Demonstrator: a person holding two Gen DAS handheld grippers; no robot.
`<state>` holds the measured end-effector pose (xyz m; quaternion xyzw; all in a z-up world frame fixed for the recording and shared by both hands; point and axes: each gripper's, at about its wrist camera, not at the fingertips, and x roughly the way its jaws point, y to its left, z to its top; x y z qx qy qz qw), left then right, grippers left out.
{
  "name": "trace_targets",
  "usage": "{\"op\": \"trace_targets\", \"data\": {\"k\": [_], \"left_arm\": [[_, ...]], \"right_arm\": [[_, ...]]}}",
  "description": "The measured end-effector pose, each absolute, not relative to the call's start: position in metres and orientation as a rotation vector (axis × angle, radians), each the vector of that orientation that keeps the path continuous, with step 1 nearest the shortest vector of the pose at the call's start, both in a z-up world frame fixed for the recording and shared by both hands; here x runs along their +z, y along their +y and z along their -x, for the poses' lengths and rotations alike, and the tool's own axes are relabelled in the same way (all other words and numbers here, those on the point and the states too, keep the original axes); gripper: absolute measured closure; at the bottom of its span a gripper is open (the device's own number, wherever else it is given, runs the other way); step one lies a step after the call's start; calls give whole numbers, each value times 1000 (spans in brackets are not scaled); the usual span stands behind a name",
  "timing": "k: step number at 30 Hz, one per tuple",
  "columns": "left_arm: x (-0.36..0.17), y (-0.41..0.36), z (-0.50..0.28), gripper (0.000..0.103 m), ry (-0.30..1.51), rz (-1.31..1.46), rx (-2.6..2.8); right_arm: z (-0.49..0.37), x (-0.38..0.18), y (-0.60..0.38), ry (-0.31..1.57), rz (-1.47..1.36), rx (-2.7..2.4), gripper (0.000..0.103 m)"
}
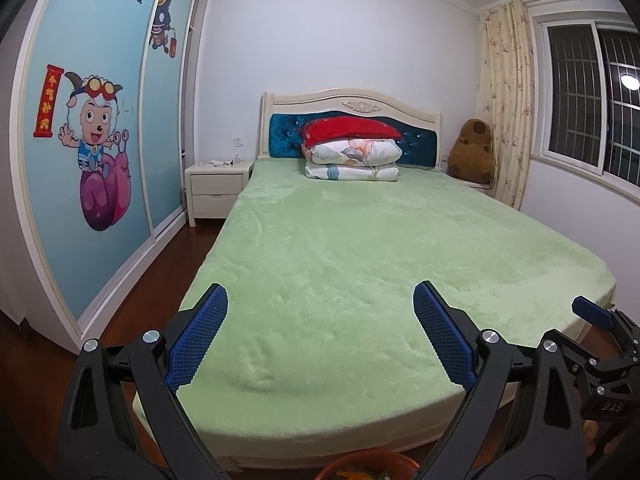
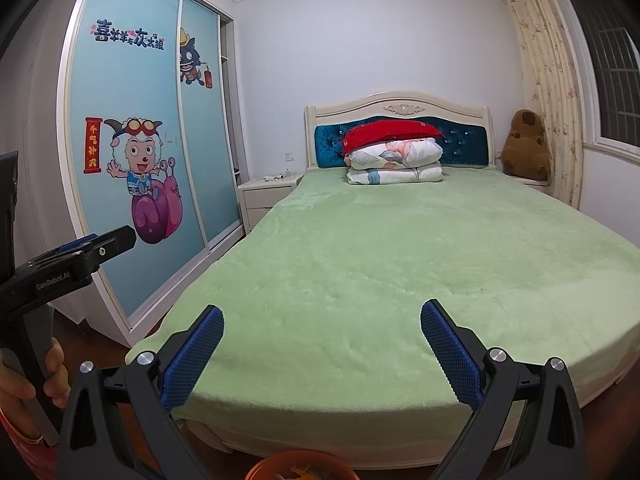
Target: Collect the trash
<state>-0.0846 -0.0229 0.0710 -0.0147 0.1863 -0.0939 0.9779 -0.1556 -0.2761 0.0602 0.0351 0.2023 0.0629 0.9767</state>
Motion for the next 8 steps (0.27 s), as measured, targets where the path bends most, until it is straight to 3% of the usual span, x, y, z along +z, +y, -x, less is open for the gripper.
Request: {"op": "trace_targets", "data": {"k": [8], "left_arm": [[70, -25, 86, 11, 383, 25, -191]], "right_arm": [[154, 58, -274, 412, -72, 128, 6]]}}
